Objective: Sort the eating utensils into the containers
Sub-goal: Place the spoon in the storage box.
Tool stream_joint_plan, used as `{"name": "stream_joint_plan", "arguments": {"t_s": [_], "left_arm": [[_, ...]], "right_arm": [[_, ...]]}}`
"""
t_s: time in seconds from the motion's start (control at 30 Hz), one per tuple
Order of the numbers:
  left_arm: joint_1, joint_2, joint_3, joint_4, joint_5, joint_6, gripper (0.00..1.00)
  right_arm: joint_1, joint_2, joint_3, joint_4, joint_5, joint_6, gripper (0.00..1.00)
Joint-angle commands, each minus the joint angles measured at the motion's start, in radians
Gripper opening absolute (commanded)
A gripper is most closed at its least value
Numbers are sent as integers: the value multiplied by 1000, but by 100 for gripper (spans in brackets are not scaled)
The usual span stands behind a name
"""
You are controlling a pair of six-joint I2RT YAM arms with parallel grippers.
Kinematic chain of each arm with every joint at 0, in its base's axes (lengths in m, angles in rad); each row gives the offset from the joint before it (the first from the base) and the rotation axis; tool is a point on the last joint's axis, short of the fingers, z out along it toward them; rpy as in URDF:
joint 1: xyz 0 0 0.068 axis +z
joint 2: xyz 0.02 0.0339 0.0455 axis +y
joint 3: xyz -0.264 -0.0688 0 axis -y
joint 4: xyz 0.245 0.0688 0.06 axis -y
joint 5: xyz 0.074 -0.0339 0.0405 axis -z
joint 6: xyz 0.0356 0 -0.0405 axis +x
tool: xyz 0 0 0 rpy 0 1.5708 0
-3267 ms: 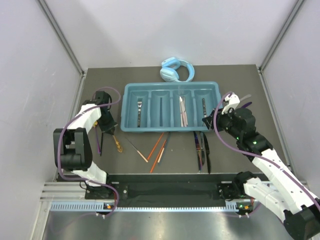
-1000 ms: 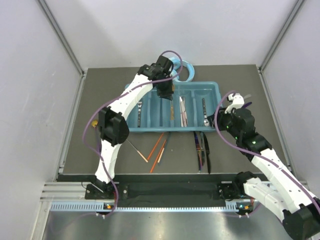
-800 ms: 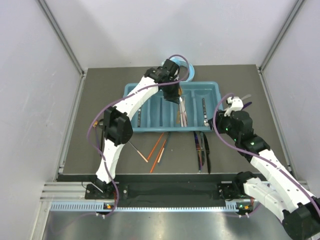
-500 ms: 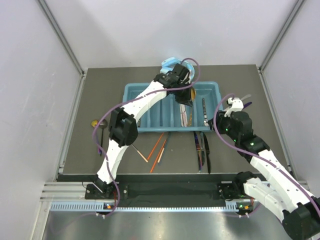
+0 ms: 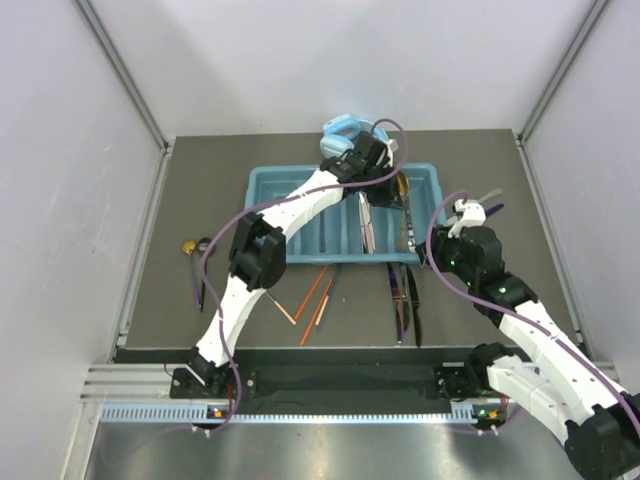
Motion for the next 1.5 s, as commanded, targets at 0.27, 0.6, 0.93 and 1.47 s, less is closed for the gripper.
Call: {"name": "stream_joint_plan", "arguments": {"t_s": [0.27,0.6,0.93,1.47], "left_arm": [[-15,63,37,157,-10,-85,0],[-17,117,37,153,-27,-122,0],[-18,144,36,146,-12,-128,3],[-17,131,28,138,-30,-119,20]], "right_arm": [[-9,-32,-27,18,8,22,46],[-9,-39,-25,15,8,22,46],[-9,-31,-25,18,13,21,46],[-10,-29,-28,18,20,18,46]]}}
